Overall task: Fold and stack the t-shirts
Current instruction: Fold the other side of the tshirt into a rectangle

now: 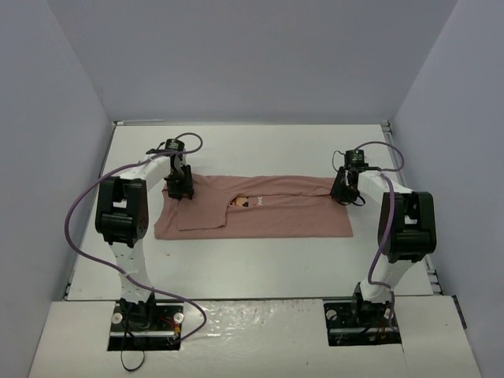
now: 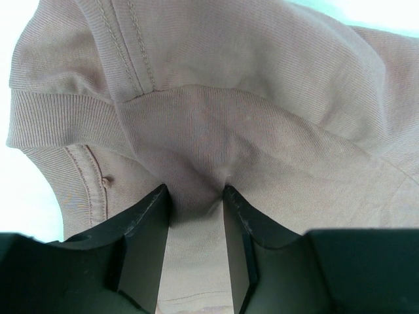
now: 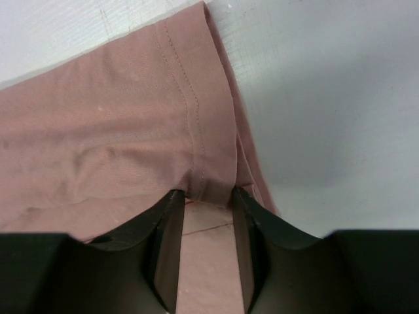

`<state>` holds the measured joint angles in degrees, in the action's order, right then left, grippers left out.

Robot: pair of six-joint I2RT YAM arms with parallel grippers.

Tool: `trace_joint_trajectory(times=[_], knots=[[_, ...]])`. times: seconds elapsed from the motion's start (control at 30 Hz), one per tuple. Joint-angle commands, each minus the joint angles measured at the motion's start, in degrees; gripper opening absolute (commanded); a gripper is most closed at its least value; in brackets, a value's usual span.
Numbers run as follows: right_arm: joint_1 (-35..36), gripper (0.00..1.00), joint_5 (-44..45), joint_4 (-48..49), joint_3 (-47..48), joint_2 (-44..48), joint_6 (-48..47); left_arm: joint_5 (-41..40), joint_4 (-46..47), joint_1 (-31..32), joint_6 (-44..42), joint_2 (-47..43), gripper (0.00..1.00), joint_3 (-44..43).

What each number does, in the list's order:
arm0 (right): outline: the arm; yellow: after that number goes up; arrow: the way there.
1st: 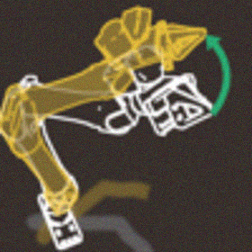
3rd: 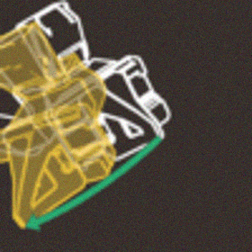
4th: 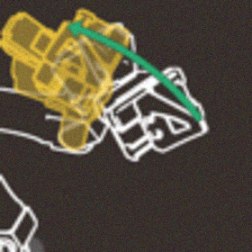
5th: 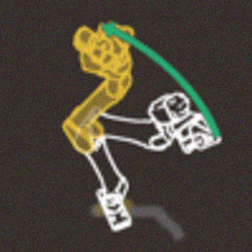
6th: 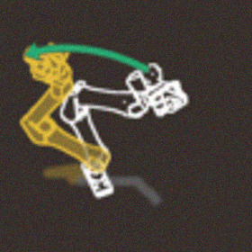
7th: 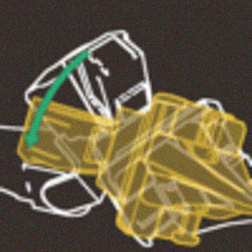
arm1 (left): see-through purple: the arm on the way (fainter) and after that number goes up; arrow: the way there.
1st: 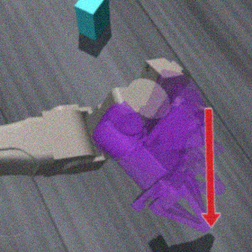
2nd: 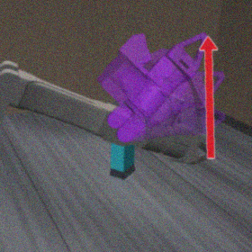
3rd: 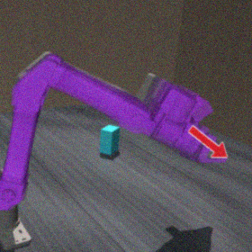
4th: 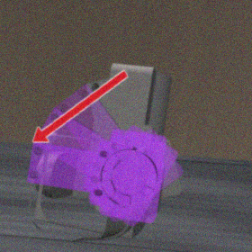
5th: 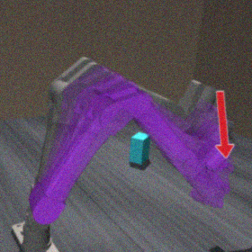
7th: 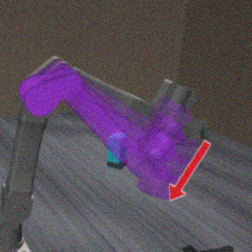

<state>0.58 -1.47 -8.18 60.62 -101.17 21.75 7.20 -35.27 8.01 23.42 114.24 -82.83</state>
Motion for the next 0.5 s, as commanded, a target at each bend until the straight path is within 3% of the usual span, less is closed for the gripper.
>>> trace_joint_trajectory(times=[0.0, 0.27, 0.33, 0.47], knots=[[0.11, 0.27, 0.82, 2.4, 1.68, -0.04, -2.57, -0.6, 0.46, -0.52, 0.13, -1.0, 0.32, -0.95], [0.31, 0.0, 1.21, 3.53, 2.67, 0.84, -5.87, -0.87, 0.47, -0.62, 0.13, -0.41, 0.22, -1.02], [0.76, 0.0, 1.42, 3.44, 2.71, 2.28, -6.42, -1.06, 0.54, -0.54, 0.05, -0.32, 0.18, -1.01], [1.92, 0.0, 5.8, 3.26, 0.99, 6.24, -8.04, -1.57, 0.33, -0.8, 0.22, -0.11, 0.01, -0.59]])
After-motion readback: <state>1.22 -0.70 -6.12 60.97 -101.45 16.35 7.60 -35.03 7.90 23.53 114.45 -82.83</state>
